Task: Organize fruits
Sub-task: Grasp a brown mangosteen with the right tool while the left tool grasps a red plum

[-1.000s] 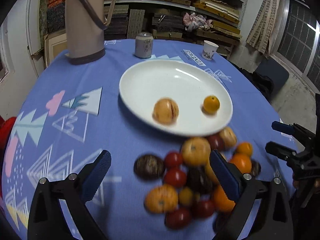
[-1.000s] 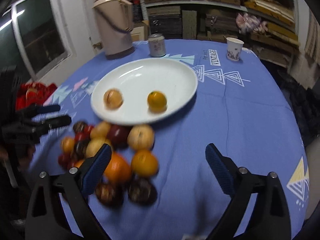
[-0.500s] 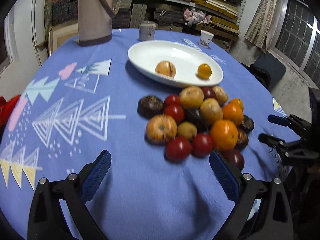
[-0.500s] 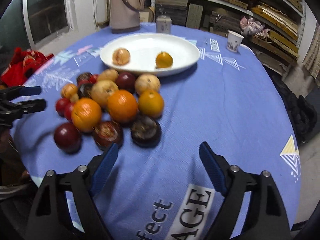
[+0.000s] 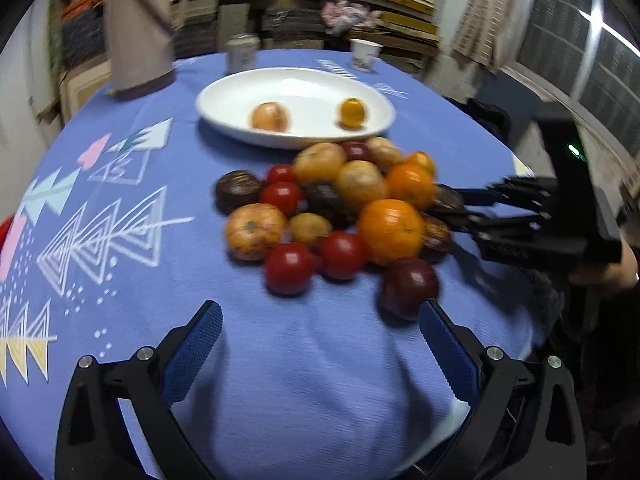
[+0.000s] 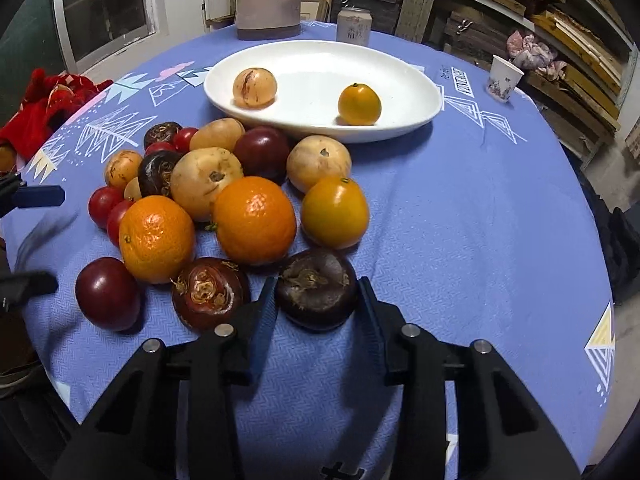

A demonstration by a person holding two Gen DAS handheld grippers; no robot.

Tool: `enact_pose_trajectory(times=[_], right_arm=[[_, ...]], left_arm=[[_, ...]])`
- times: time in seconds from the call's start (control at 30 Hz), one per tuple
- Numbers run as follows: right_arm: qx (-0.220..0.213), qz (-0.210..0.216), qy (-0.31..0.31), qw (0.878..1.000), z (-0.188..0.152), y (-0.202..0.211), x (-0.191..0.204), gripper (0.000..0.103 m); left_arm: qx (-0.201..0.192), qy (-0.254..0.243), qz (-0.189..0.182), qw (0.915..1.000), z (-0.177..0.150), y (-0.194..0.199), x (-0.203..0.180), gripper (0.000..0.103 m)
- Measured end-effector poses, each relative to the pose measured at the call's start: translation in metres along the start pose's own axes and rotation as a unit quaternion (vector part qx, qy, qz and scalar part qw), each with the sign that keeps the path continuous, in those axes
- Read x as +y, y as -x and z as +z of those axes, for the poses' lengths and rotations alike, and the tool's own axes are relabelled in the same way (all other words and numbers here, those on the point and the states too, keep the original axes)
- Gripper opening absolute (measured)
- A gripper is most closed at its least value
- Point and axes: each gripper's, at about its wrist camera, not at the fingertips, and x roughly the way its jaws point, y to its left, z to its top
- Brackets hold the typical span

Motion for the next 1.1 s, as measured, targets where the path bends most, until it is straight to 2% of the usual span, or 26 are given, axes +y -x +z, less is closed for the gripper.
enact_pose_trajectory(times=[0.17, 0.33, 0.37, 0.43, 0.47, 0.57, 0.73, 0.77, 0.8, 1.1], right_arm=[[-0.013, 0.011, -0.019, 1.000, -0.015, 0.011, -0.005, 0.039], [-0.025, 0.015, -0.031, 0.999, -0.030, 0.023, -0.009, 0.039], [-0.026, 0.016, -0.033, 0.999, -0.032, 0.025, -0.010, 0.039], [-0.032, 0.020, -0.035, 0.999, -0.035, 0.029, -0.011, 0.039], [-0.035, 0.022, -0.036, 0.999, -0.037, 0.030, -0.011, 0.039], [-0.040, 0.027, -0.037, 0.998, -0.041, 0.034, -0.010, 0.039], [-0.042, 0.031, -0.042, 0.998, -0.046, 0.034, -0.009, 0.039], [-0.043, 0.031, -0.042, 0.998, -0.047, 0.035, -0.008, 0.039], [-0.043, 0.031, -0.042, 0.998, -0.047, 0.035, -0.008, 0.039], [-0.051, 0.033, -0.039, 0.997, -0.049, 0.044, -0.002, 0.039]], left_arm=[[0.006, -0.048, -0.013, 0.9987, -0.002, -0.009, -0.032, 0.099], [0.023, -0.044, -0.030, 0.9983, 0.002, -0.026, -0.044, 0.098], [0.026, -0.041, -0.030, 0.9984, 0.003, -0.028, -0.045, 0.095], [0.042, -0.026, -0.033, 0.9982, 0.005, -0.036, -0.044, 0.069], [0.051, -0.019, -0.037, 0.9978, 0.006, -0.039, -0.044, 0.064], [0.046, -0.004, -0.038, 0.9982, 0.008, -0.041, -0.041, 0.062], [0.042, 0.019, -0.038, 0.9982, 0.012, -0.043, -0.035, 0.053], [0.040, 0.022, -0.042, 0.9981, 0.013, -0.043, -0.035, 0.049], [0.040, 0.022, -0.057, 0.9973, 0.014, -0.043, -0.036, 0.040], [0.010, 0.006, -0.025, 0.9996, 0.011, -0.025, -0.037, 0.040]])
